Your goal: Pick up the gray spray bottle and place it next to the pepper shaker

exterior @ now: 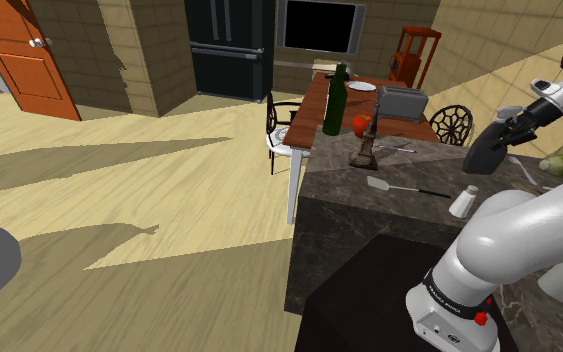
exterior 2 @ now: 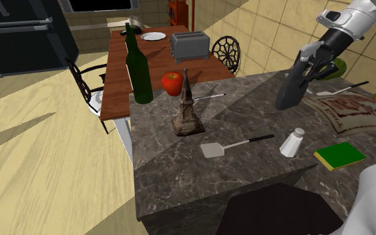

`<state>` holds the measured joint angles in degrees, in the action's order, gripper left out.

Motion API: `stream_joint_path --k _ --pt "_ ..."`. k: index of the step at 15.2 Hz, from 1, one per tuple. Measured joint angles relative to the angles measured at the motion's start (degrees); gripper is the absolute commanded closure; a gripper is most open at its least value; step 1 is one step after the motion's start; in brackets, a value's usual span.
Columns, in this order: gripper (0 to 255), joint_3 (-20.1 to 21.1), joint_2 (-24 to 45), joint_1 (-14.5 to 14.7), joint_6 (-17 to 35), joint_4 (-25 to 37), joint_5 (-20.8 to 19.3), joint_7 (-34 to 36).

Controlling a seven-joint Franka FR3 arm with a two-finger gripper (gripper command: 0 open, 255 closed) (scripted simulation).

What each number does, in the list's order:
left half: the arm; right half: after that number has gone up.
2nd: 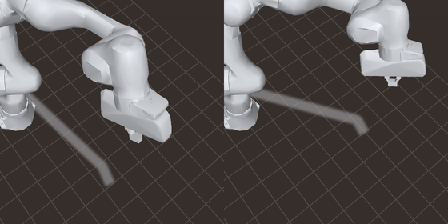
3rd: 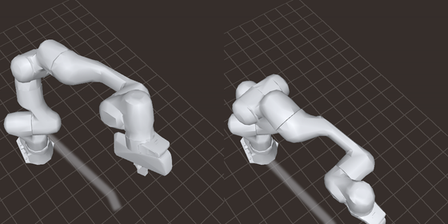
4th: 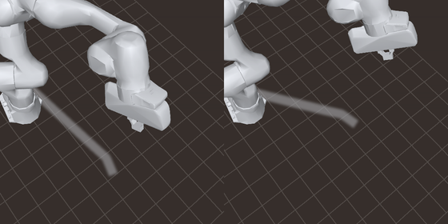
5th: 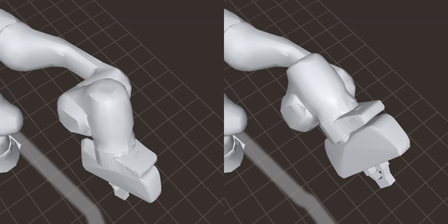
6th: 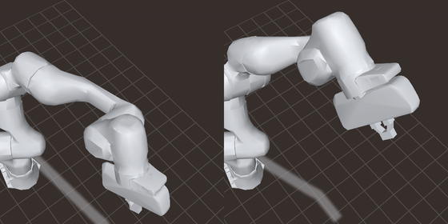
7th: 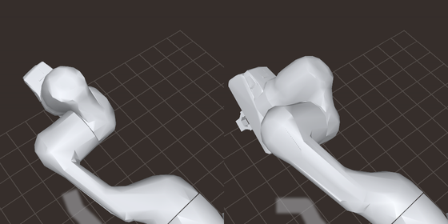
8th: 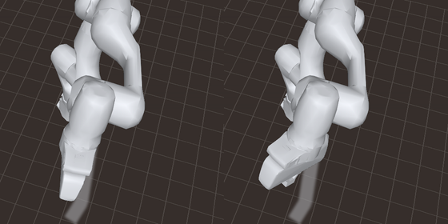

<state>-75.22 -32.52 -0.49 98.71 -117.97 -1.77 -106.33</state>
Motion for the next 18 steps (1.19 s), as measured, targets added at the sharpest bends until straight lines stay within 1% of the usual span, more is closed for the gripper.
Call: stream_joint_path --k 2,4,14,18 --pt "255 -1.1 0.1 0.6 1.3 -0.9 -0.2 -0.5" --pt "255 -1.8 0.0 0.6 2.5 -2.2 -0.5 -1.0" --pt "255 -8.0 0.3 4.4 9.4 -6.9 -1.6 -3.3" --pt "255 -8.7 0.4 4.9 9.9 -7.1 -1.7 -3.5"
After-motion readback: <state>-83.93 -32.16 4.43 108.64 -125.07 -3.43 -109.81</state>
